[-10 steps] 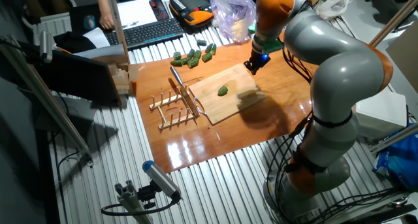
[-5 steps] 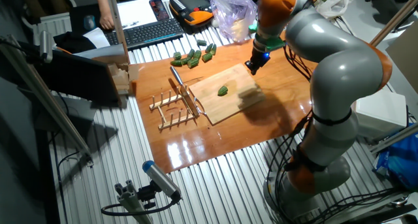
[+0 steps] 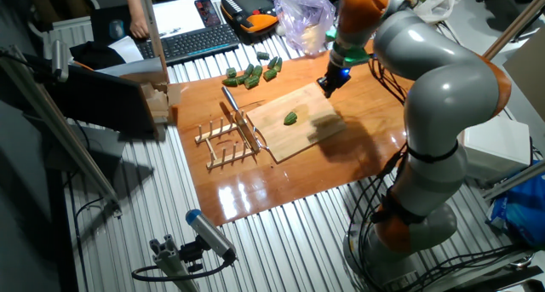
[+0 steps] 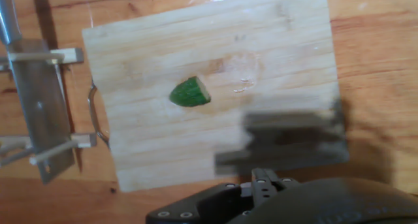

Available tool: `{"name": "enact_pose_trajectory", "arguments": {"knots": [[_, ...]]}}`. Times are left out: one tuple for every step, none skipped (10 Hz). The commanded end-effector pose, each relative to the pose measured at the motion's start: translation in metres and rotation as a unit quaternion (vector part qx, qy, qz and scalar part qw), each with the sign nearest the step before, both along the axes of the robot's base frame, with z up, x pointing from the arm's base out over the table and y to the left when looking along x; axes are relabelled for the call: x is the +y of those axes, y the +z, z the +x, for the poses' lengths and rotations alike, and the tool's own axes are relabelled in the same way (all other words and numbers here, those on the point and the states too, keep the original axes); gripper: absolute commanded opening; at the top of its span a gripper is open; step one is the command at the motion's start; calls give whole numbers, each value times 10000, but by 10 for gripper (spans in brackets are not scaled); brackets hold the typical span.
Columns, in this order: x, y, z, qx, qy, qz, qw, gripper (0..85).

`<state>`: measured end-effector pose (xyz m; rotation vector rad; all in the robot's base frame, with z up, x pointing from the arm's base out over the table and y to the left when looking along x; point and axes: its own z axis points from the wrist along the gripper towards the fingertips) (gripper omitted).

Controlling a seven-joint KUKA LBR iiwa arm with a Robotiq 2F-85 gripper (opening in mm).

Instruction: Chop the cucumber into shreds

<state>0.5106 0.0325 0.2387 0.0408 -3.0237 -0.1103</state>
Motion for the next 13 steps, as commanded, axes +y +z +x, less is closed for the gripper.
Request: {"name": "enact_pose_trajectory", "arguments": {"knots": [[745,-64,-48,-120,-43,90,9999,0],[812,-129,-80,-163,-84,48,9998,0],[833,-147,-90,-194,-86,-5,9998,0],[817,-148,-81,-196,-63,4,9998,0],[811,-149,-77,-207,-18,-14,9998,0],[811,-149,-77,-207,106,-71,9997,0],[811,-149,-77,-231,226,-29,9995,0],[811,-149,-77,-294,375,-17,9989,0],[811,-149,-77,-362,577,22,9977,0],[811,-149,-77,-356,783,72,9963,0],[811,-149,-77,-283,1007,138,9944,0],[811,-149,-77,-282,1205,151,9922,0],[811,-149,-77,-331,1224,171,9918,0]]}}
